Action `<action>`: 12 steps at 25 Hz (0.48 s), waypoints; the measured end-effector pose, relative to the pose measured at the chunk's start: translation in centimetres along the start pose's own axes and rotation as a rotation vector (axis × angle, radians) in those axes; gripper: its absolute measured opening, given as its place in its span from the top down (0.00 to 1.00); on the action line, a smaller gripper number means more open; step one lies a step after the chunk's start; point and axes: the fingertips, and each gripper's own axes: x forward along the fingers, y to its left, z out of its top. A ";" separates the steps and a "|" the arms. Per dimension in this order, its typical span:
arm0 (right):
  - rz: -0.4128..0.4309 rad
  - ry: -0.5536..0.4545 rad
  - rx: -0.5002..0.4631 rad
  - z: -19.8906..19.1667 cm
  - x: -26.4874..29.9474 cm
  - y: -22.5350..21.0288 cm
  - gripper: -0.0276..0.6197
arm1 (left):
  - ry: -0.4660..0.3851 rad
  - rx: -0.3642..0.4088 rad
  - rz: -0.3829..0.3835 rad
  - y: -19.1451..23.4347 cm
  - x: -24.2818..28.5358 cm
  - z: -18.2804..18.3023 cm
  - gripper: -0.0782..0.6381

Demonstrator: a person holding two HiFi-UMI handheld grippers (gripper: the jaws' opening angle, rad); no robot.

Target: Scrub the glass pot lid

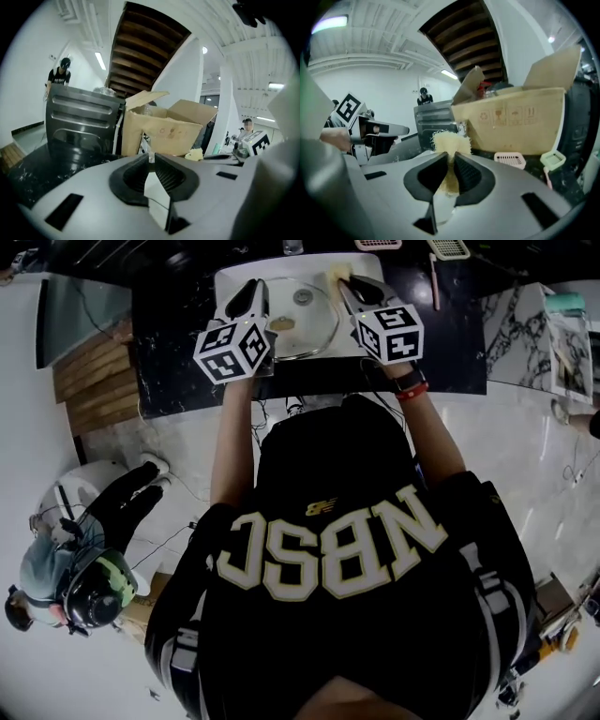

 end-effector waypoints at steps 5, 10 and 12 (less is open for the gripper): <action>-0.092 -0.183 -0.058 6.1 -2.1 -0.3 0.88 | -0.098 0.106 0.041 -1.5 -0.6 3.2 0.85; -0.183 -0.299 -0.046 8.8 -4.1 -1.8 0.88 | -0.141 0.121 0.023 -2.6 -1.0 4.5 0.87; -0.217 -0.327 -0.042 9.3 -4.7 -2.5 0.88 | -0.157 0.122 0.017 -2.9 -1.0 4.9 0.87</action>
